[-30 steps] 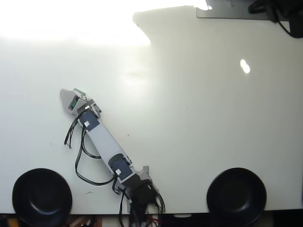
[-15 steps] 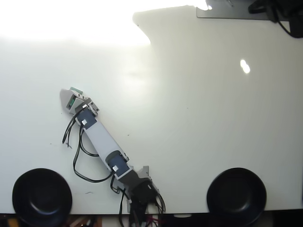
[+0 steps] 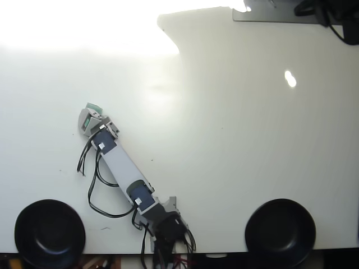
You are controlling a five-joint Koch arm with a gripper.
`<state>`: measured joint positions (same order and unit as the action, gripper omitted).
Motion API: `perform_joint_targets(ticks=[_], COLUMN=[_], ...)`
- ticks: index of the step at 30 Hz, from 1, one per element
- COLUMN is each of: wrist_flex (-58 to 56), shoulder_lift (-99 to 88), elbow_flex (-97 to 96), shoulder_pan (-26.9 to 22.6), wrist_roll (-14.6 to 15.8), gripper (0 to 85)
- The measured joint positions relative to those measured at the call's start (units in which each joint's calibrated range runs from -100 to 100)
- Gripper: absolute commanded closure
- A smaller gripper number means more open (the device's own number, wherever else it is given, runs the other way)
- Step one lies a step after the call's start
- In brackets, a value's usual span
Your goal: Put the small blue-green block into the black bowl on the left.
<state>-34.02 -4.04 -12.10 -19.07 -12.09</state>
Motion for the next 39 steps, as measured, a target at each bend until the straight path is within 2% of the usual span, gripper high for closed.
perform_joint_targets(ticks=[6,12,26,39], wrist_flex=[-1.3,-5.8,-13.9,-11.1], shoulder_lift=[-6.7,-18.7,-42.9,-50.4], elbow_flex=[0.0,-0.1,1.7,2.9], shoulder_pan=[-0.4,-3.4,-15.0,-26.1], wrist_roll=[-0.1,0.1,0.2,-12.1], gripper=[82.4,82.3,82.3,82.1])
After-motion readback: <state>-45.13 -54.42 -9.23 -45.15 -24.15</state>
